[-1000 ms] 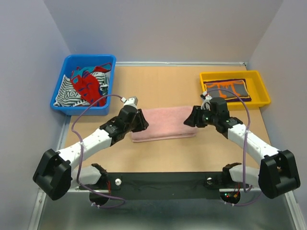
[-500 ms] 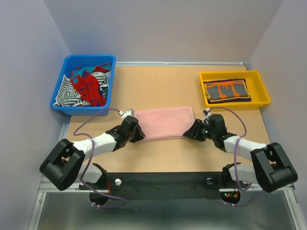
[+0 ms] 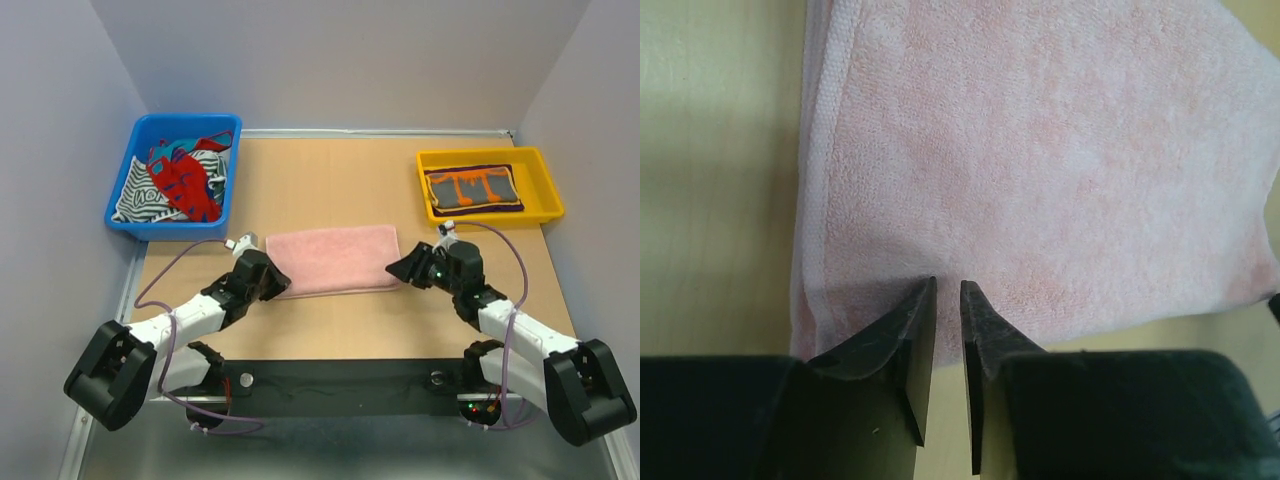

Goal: Fold and stack the towels
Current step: Fold the towel

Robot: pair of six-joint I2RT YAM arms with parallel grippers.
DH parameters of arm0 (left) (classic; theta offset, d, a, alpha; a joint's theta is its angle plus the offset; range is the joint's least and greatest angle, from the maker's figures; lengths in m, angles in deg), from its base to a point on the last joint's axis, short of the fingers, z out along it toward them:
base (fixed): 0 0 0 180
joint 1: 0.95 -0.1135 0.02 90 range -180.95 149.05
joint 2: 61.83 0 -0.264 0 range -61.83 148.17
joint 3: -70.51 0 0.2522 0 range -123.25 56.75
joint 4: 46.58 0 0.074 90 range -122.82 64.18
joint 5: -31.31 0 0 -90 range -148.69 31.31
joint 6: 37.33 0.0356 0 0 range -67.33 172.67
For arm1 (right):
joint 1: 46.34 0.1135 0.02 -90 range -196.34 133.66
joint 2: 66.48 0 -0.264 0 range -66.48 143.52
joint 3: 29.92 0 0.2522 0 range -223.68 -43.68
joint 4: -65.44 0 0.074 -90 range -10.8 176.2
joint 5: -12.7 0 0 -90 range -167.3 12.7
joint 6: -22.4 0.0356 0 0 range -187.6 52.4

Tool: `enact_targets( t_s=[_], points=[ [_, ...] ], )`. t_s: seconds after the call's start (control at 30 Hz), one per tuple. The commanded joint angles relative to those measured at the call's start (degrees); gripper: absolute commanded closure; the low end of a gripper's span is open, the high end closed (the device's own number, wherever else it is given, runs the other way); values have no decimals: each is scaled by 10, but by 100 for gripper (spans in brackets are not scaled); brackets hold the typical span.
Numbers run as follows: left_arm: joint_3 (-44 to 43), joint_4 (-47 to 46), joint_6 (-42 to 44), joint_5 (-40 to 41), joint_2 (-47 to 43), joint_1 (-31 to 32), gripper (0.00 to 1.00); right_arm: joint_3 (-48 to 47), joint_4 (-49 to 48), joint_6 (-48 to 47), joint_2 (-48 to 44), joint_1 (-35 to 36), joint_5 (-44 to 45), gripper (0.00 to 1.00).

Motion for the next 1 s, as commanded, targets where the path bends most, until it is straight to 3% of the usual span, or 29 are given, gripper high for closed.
enact_targets(
  t_s=[0.0, 0.27, 0.4, 0.53, 0.7, 0.8, 0.9, 0.93, 0.97],
  points=[
    [-24, 18, 15, 26, -6, -2, 72, -56, -90, 7, 32, 4, -41, 52],
    [-8, 4, 8, 33, 25, -17, 72, 22, -188, 43, 143, 3, 29, 52],
    [15, -14, -3, 15, 25, -45, 73, 80, -200, 53, 149, 2, 98, 52],
    [21, -11, 3, 3, 13, -62, 73, 97, -194, 58, 115, -2, 101, 52],
    [-27, 68, 44, 53, -17, -70, 70, -17, 8, -42, 42, -2, 147, 49],
    [-84, 119, 90, 86, -20, -70, 59, -77, 138, -128, 10, -2, 213, 42],
    [-160, 152, 142, 102, -17, -68, 39, -140, 236, -167, -1, -2, 285, 28],
    [-160, 156, 154, 104, -19, -63, 39, -150, 255, -171, -2, -2, 301, 23],
    [-183, 156, 172, 104, -20, -55, 31, -168, 272, -171, -2, -2, 314, 11]
  ],
)
